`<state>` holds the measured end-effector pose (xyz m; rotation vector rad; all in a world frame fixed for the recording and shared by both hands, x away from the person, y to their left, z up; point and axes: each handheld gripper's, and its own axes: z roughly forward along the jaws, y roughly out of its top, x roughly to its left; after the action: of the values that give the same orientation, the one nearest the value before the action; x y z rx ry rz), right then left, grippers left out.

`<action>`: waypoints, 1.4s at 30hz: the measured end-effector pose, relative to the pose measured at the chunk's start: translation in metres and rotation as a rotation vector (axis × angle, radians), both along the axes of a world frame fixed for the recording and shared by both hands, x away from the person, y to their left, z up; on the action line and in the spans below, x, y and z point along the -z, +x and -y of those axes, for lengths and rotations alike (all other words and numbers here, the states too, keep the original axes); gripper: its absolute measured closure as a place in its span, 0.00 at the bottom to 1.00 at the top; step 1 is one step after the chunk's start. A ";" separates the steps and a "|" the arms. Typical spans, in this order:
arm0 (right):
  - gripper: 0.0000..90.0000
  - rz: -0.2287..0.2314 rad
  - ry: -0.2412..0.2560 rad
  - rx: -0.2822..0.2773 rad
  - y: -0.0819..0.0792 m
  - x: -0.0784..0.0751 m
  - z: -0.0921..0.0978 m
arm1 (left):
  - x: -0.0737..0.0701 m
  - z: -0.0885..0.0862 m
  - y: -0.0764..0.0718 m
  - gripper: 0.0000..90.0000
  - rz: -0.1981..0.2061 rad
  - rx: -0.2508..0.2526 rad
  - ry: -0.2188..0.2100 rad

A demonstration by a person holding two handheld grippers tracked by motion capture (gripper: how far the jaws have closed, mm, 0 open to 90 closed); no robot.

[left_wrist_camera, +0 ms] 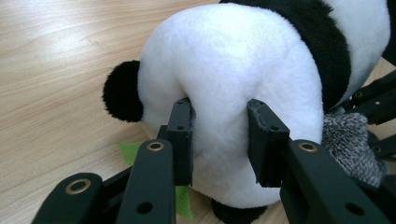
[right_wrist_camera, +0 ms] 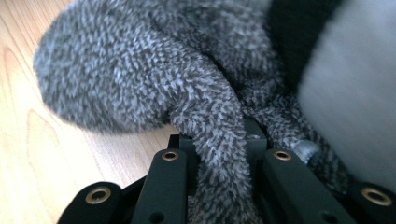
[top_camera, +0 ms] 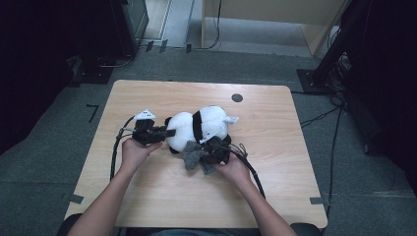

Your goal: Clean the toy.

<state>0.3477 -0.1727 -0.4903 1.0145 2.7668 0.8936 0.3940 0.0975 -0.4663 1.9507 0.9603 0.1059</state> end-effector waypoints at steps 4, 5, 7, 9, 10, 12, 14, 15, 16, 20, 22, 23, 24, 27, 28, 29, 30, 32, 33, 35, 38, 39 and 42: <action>0.86 -0.002 -0.001 0.001 0.001 -0.009 0.012 | 0.000 0.000 0.000 0.74 -0.004 -0.001 -0.007; 0.86 -0.007 0.010 -0.001 0.001 -0.013 0.015 | 0.000 0.000 0.000 0.74 -0.004 -0.001 -0.008; 0.86 0.009 0.021 0.000 0.001 -0.021 0.023 | 0.000 0.000 0.000 0.74 -0.003 0.002 -0.010; 0.86 0.026 0.040 0.007 0.000 -0.030 0.032 | 0.000 0.000 0.000 0.74 -0.002 0.001 -0.013; 0.86 0.036 0.050 0.016 0.001 -0.034 0.037 | 0.000 0.000 0.000 0.74 0.001 0.004 -0.012; 0.86 0.056 0.069 0.039 0.002 -0.042 0.048 | 0.000 0.000 0.000 0.74 0.001 0.006 -0.012; 0.86 0.068 0.086 0.065 0.003 -0.048 0.060 | 0.000 0.001 0.000 0.74 -0.001 0.006 -0.016; 0.86 0.074 0.086 0.079 0.003 -0.050 0.065 | 0.000 0.001 0.000 0.74 -0.002 0.007 -0.018; 0.86 0.079 0.086 0.090 0.004 -0.051 0.070 | 0.000 0.001 0.000 0.74 -0.002 0.006 -0.017; 0.85 0.073 0.094 0.136 0.009 -0.051 0.089 | 0.000 0.001 0.000 0.74 0.000 0.008 -0.016; 0.85 0.065 0.104 0.160 0.011 -0.049 0.097 | 0.000 0.001 0.000 0.74 0.000 0.006 -0.017; 0.85 0.057 0.107 0.174 0.013 -0.048 0.101 | 0.000 0.001 0.000 0.74 0.001 0.007 -0.016; 0.85 0.052 0.113 0.183 0.014 -0.046 0.105 | 0.000 0.001 0.000 0.74 0.001 0.007 -0.016; 0.85 0.034 0.121 0.218 0.018 -0.041 0.115 | 0.000 0.001 0.000 0.74 0.001 0.008 -0.016; 0.85 0.031 0.121 0.232 0.019 -0.040 0.118 | 0.000 0.001 0.000 0.74 0.001 0.008 -0.016; 0.85 0.030 0.122 0.245 0.020 -0.038 0.121 | 0.000 0.001 0.000 0.74 0.000 0.008 -0.016; 0.85 0.030 0.121 0.260 0.021 -0.038 0.125 | 0.000 0.001 0.000 0.74 0.000 0.008 -0.017; 0.85 0.035 0.122 0.294 0.023 -0.037 0.133 | 0.000 0.001 0.000 0.74 0.001 0.007 -0.017; 0.86 0.043 0.121 0.314 0.023 -0.038 0.137 | 0.000 0.001 0.000 0.74 0.002 0.007 -0.017; 0.86 0.062 0.125 0.352 0.023 -0.040 0.145 | 0.000 0.001 0.000 0.74 0.004 0.008 -0.015; 0.86 0.097 0.155 0.418 0.022 -0.046 0.157 | 0.000 0.001 0.000 0.74 0.005 0.008 -0.017; 0.86 0.112 0.168 0.434 0.021 -0.048 0.161 | 0.000 0.001 0.000 0.74 0.003 0.008 -0.018; 0.86 0.169 0.208 0.454 0.017 -0.062 0.162 | 0.000 0.000 0.000 0.74 -0.001 0.008 -0.024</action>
<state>0.3644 -0.3352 -0.4280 1.4437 2.2022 1.1376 0.3944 0.0971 -0.4661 1.9328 0.9503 0.0890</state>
